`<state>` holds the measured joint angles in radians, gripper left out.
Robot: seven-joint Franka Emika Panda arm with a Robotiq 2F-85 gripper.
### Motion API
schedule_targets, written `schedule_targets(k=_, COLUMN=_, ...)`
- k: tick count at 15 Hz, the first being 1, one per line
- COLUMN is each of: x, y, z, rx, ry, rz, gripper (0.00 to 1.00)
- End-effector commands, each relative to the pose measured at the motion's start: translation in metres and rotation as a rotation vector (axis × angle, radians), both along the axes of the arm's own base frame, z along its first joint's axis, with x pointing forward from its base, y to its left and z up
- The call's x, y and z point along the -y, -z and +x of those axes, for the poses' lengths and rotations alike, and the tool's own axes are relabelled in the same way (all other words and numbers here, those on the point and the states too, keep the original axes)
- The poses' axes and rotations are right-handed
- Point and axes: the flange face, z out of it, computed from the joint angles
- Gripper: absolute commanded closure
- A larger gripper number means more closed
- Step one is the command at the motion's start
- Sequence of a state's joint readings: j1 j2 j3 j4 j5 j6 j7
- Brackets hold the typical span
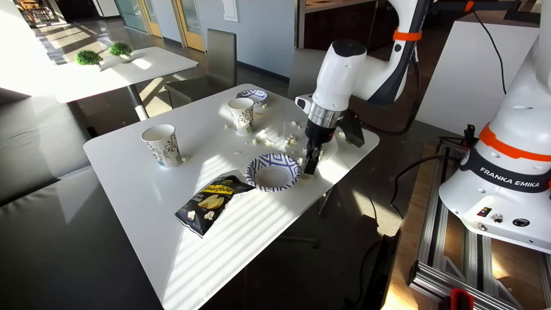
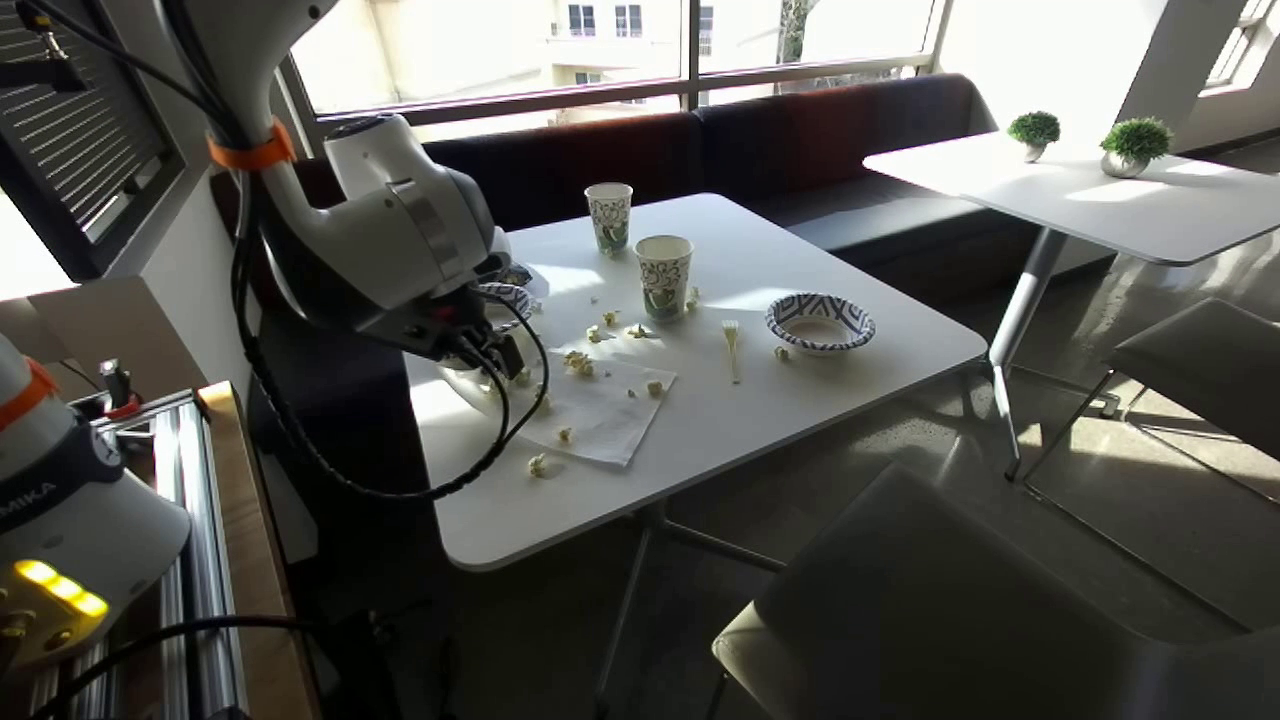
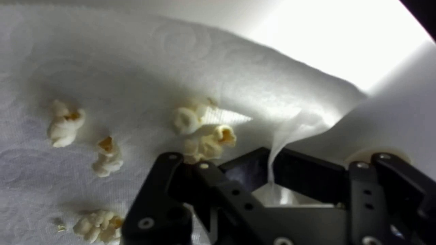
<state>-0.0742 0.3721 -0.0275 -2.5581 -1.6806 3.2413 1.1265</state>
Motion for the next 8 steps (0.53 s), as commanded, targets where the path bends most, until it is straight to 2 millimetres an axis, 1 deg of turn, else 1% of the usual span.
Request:
schedule_targets(k=1, x=0.0053, y=-0.0044, z=-0.0120, rx=-0.009, ry=0.007, rz=-0.004, gripper=1.00)
schedule_targets(k=8, x=0.0088, y=-0.0100, z=-0.0207, rx=-0.008, ry=0.020, rz=-0.019, gripper=1.00)
